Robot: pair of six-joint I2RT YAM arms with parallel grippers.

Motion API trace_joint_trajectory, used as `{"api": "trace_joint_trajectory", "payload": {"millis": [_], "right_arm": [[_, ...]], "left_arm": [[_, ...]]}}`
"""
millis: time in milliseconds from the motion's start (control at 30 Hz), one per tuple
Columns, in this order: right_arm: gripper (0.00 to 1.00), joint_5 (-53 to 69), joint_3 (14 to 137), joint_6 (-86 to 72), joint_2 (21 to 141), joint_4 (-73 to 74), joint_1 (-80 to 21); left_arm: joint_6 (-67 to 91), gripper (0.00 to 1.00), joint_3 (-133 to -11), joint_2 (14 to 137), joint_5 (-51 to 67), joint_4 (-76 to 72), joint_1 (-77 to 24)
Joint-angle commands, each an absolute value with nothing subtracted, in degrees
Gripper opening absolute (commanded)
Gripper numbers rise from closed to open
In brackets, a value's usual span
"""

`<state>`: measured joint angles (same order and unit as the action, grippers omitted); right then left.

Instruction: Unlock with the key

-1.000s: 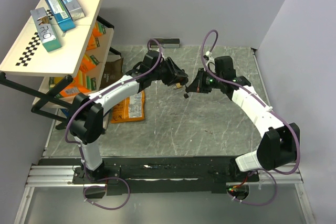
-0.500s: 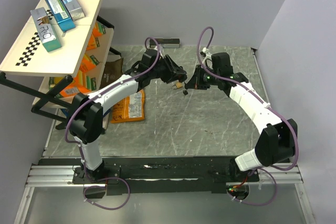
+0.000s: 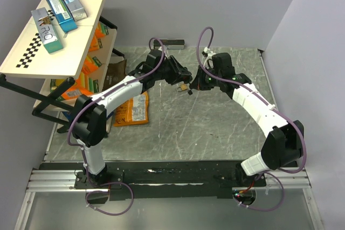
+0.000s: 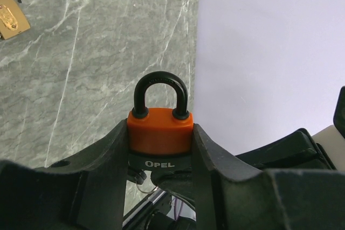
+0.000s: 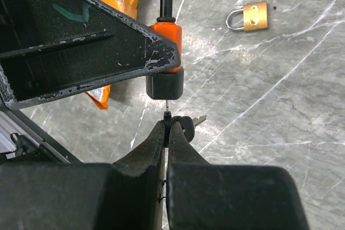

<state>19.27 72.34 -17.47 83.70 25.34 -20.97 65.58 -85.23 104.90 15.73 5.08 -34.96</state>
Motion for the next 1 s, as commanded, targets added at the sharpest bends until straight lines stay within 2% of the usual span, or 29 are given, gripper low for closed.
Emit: {"api": "trace_joint_trajectory", "payload": {"millis": [0, 967], "right_arm": [[0.00, 10.1, 76.6, -16.4, 83.9, 16.0, -19.7], [0.00, 5.5, 72.4, -22.7, 81.8, 0.9, -19.8]], "left_arm": [[64.9, 0.01, -87.4, 104.2, 23.4, 8.4, -36.7], [65.6, 0.01, -87.8, 104.8, 25.3, 6.9, -37.3]]}}
